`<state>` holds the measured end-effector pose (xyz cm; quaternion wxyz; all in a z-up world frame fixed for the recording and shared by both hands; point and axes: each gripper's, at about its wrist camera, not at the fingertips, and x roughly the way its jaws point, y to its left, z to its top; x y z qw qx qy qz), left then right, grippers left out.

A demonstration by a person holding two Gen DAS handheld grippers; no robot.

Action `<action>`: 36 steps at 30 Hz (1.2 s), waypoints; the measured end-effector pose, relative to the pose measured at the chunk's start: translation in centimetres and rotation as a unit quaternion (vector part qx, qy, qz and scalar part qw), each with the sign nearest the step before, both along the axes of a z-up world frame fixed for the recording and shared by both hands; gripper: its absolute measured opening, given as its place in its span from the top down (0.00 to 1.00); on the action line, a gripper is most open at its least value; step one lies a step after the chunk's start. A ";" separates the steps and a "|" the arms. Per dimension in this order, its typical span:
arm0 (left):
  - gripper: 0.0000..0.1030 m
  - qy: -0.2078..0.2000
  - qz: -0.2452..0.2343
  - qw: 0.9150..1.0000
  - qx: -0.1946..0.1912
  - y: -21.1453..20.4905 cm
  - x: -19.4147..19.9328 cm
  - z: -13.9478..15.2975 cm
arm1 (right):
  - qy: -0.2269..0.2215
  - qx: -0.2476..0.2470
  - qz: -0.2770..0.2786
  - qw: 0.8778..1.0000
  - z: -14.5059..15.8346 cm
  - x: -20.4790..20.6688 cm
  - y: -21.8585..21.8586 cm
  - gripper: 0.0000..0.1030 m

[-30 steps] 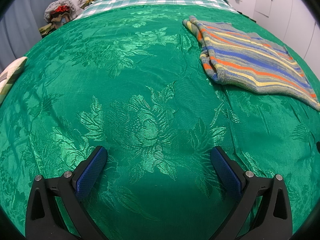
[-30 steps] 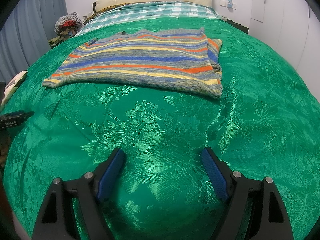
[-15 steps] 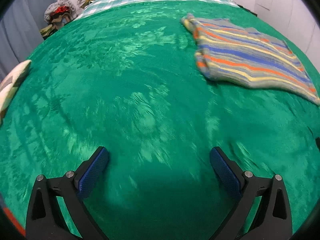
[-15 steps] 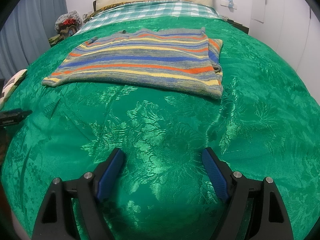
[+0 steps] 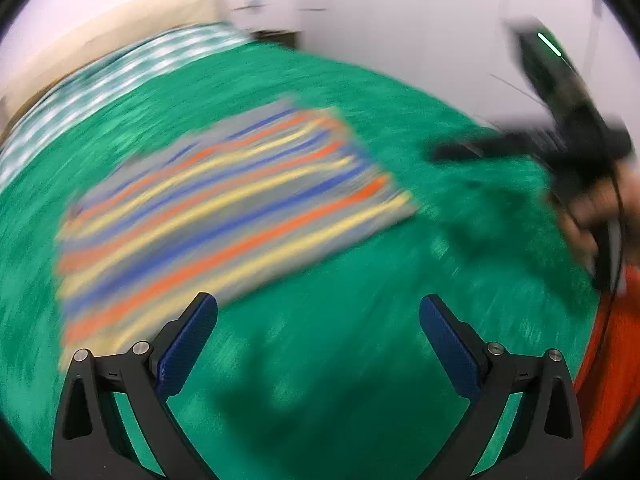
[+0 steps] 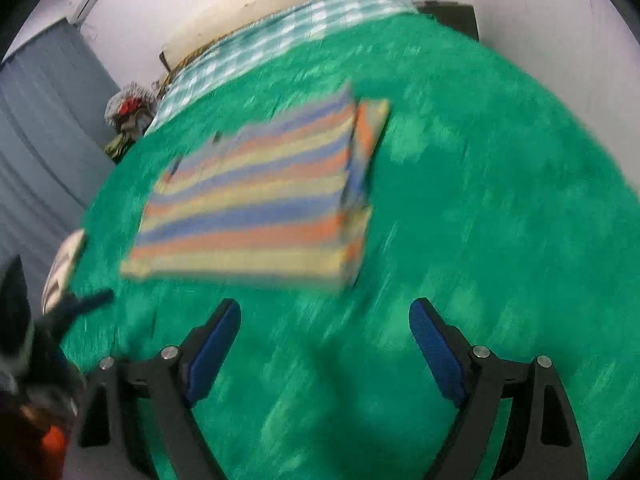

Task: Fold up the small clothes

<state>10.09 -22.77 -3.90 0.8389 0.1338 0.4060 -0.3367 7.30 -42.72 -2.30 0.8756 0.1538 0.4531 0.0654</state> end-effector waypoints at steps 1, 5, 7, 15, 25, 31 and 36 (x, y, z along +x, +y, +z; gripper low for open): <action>0.02 0.002 -0.012 1.000 -0.001 -1.8 0.7 -0.2 | 0.002 0.013 0.006 1.000 0.2 1.6 -0.8 0.17; 0.03 0.028 -0.040 0.999 -0.007 -6.9 3.8 -2.1 | 0.041 0.047 0.019 0.998 -1.1 10.0 -3.6 0.17; 0.03 0.035 -0.055 0.998 0.004 -8.6 4.4 -3.2 | 0.075 0.059 0.035 0.995 -2.7 14.0 -3.9 0.17; 0.90 0.036 -0.027 0.999 0.002 -8.0 6.3 -4.7 | 0.141 0.072 0.046 0.986 -5.7 25.0 -2.5 0.92; 0.90 0.048 0.160 0.976 -0.139 13.0 6.2 3.0 | 0.045 0.015 0.147 0.988 4.2 27.4 11.9 0.90; 0.90 0.085 0.278 0.945 -0.148 23.8 6.8 0.7 | 0.051 0.022 0.227 0.972 3.2 30.0 25.9 0.90; 0.68 0.142 0.320 0.931 -0.104 26.5 7.3 -3.5 | 0.067 0.005 0.264 0.962 -1.4 30.0 32.7 0.84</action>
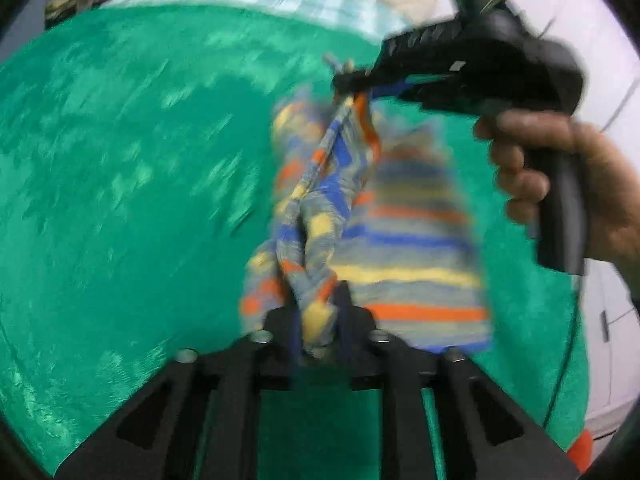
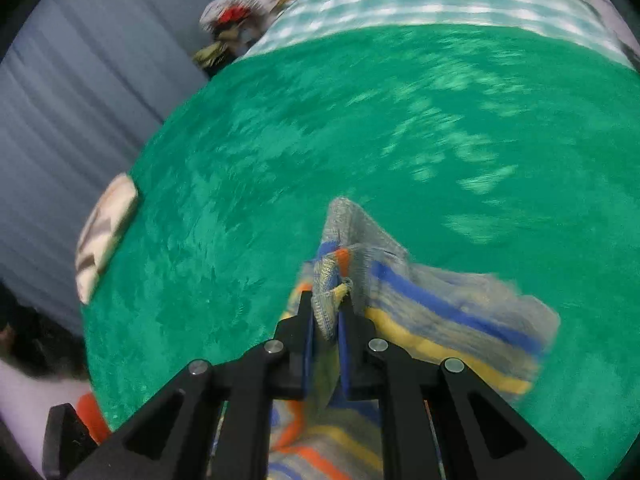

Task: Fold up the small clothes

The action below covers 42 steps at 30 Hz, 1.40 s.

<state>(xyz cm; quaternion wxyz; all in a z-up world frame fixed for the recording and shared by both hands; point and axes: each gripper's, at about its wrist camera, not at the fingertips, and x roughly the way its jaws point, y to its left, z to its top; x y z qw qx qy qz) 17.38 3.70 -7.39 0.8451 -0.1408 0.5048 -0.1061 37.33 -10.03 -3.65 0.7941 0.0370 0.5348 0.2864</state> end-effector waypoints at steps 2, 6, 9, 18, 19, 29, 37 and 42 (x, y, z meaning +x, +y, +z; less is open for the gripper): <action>0.48 0.013 0.022 1.000 -0.008 1.5 -0.7 0.1 | 0.016 0.015 -0.018 1.000 -1.2 -0.1 -0.2 0.63; 0.43 -0.034 0.040 0.998 -0.027 3.8 -1.6 2.8 | -0.059 0.057 -0.062 0.995 2.2 -4.0 -5.0 0.60; 0.43 -0.056 0.011 0.998 -0.031 2.8 -0.3 3.7 | -0.101 0.012 -0.046 0.994 4.1 -8.1 -7.6 0.60; 0.62 0.033 -0.007 0.999 0.034 2.0 2.7 -1.0 | -0.056 -0.085 0.047 0.994 -4.8 -19.7 -8.5 0.68; 0.55 0.011 -0.009 0.999 0.030 2.3 2.5 0.6 | -0.056 -0.081 0.041 0.994 -4.1 -19.8 -8.7 0.68; 0.57 0.022 -0.004 0.998 0.057 0.6 14.3 -1.5 | -0.108 -0.096 -0.007 0.989 -0.6 -8.7 -7.8 0.68; 0.40 0.004 -0.033 0.999 0.016 2.8 10.4 0.4 | -0.095 -0.087 -0.058 0.990 -0.7 -8.2 -8.8 0.67; 0.45 0.023 -0.060 0.995 0.071 1.3 4.8 -2.0 | -0.094 -0.062 -0.039 0.993 0.2 -16.5 -8.1 0.65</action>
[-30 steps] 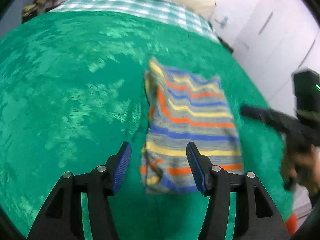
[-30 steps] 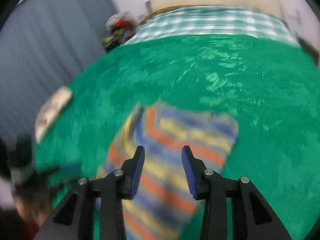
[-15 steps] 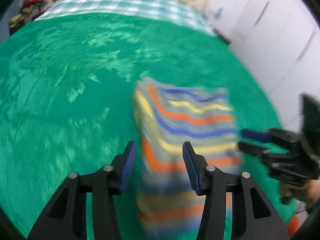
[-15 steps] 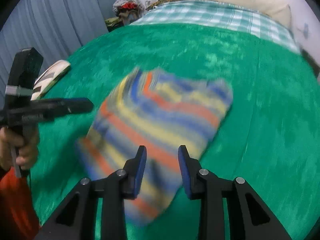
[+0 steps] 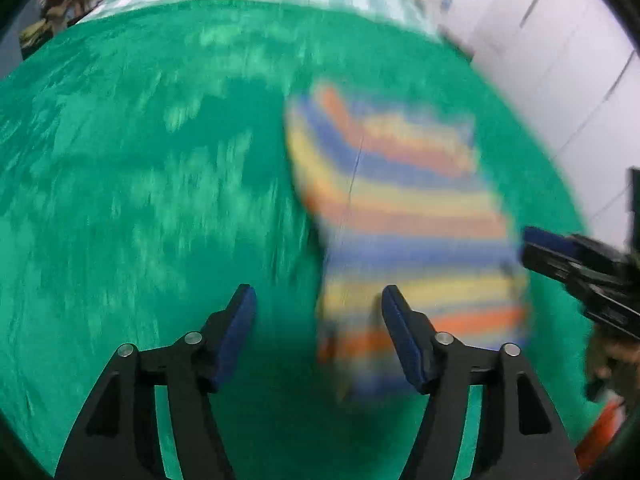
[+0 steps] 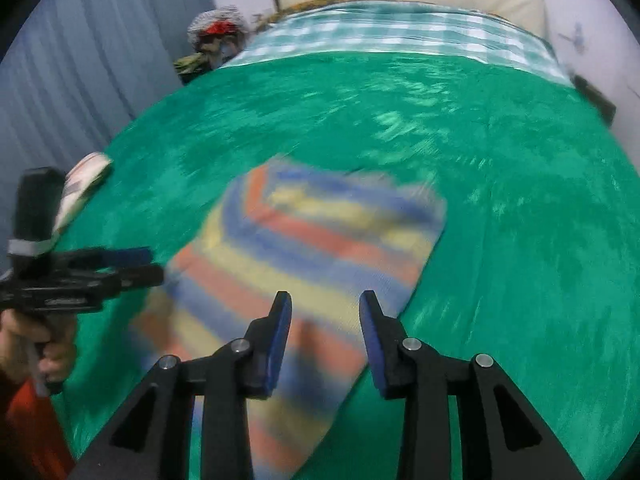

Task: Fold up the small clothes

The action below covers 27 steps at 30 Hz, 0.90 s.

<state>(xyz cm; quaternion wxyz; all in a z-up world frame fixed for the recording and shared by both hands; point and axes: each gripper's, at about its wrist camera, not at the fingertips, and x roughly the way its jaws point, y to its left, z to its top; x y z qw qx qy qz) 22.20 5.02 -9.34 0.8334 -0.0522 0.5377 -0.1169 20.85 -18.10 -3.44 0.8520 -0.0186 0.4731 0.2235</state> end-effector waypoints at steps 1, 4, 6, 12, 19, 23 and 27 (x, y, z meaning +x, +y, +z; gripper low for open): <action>0.46 0.008 0.002 1.000 0.012 0.1 -0.6 -0.8 | 0.023 -0.004 0.003 1.000 -1.6 -1.6 0.3 0.65; 0.46 -0.007 0.008 0.999 0.032 0.2 -3.5 -0.2 | 0.045 -0.031 -0.023 0.998 -5.1 -5.8 0.3 0.65; 0.41 0.001 0.014 0.999 0.043 0.4 -5.5 0.9 | 0.063 -0.030 -0.042 0.997 -4.7 -8.7 -0.3 0.62; 0.09 -0.037 0.023 0.996 0.076 -0.6 -11.0 4.3 | 0.038 -0.016 -0.105 0.994 -1.7 -15.1 -2.1 0.29; 0.07 -0.047 0.024 0.995 0.081 -1.4 -14.3 5.5 | 0.048 -0.029 -0.145 0.988 -2.3 -19.2 -2.5 0.20; 0.07 -0.059 0.010 0.993 0.099 -2.3 -16.4 5.6 | 0.042 -0.038 -0.155 0.986 -2.7 -20.4 -2.3 0.19; 0.07 -0.058 0.007 0.993 0.101 -2.9 -17.2 5.2 | 0.031 -0.055 -0.158 0.985 -2.7 -21.3 -2.0 0.18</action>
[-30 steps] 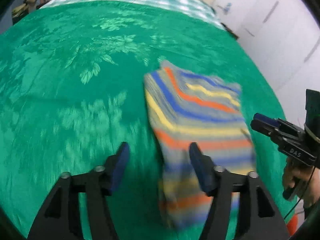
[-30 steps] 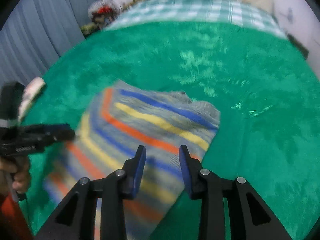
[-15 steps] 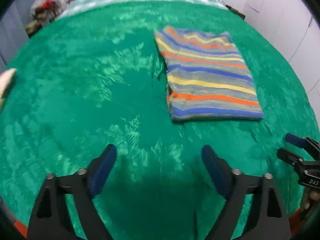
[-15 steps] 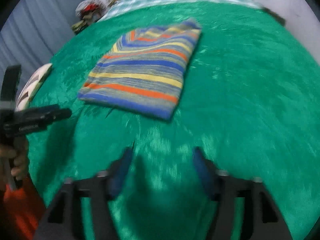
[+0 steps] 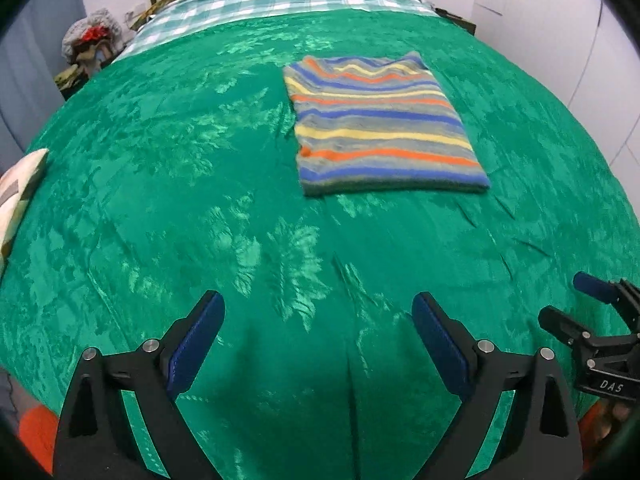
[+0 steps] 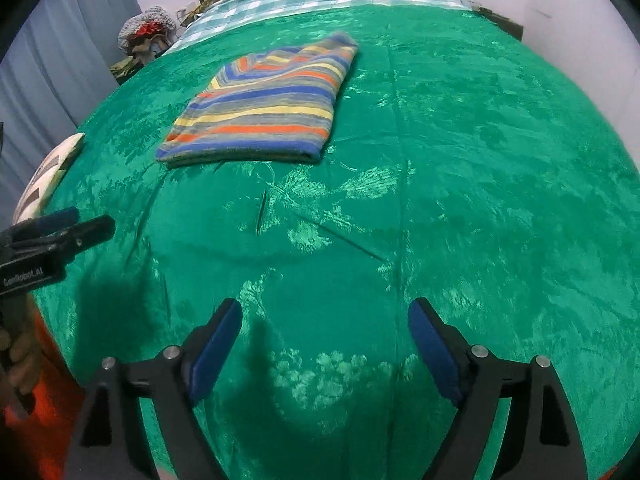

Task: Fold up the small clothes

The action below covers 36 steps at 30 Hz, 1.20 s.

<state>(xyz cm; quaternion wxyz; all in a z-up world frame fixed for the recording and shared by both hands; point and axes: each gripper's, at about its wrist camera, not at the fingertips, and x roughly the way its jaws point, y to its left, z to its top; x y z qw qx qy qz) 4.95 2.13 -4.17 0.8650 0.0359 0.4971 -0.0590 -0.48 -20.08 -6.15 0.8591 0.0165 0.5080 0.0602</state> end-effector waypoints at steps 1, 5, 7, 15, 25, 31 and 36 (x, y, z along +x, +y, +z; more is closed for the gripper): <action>0.07 0.001 0.001 1.000 0.002 -0.1 -0.2 -0.2 | -0.002 -0.004 0.001 1.000 0.0 -0.3 0.0 0.18; 0.07 0.009 0.001 1.000 0.000 -0.6 -0.6 -1.0 | -0.006 -0.013 0.000 1.000 -0.1 -0.7 0.1 0.18; 0.07 0.012 -0.002 1.000 0.000 -0.9 -0.9 -1.4 | -0.007 -0.014 -0.003 1.000 -0.2 -0.9 0.1 0.18; 0.07 0.018 -0.014 1.000 0.010 -1.8 -1.4 -2.2 | -0.007 -0.020 -0.001 1.000 -0.6 -1.2 0.2 0.18; 0.07 0.030 -0.010 0.999 0.013 -1.7 -1.2 -3.4 | -0.004 -0.023 0.002 1.000 -1.2 -1.2 0.1 0.18; 0.07 0.034 -0.010 0.999 0.013 -1.7 -1.2 -3.8 | -0.003 -0.030 0.006 1.000 -1.7 -1.3 0.3 0.17; 0.07 0.035 -0.010 0.999 0.012 -1.8 -1.3 -4.0 | -0.001 -0.030 0.007 1.000 -1.8 -1.2 0.4 0.15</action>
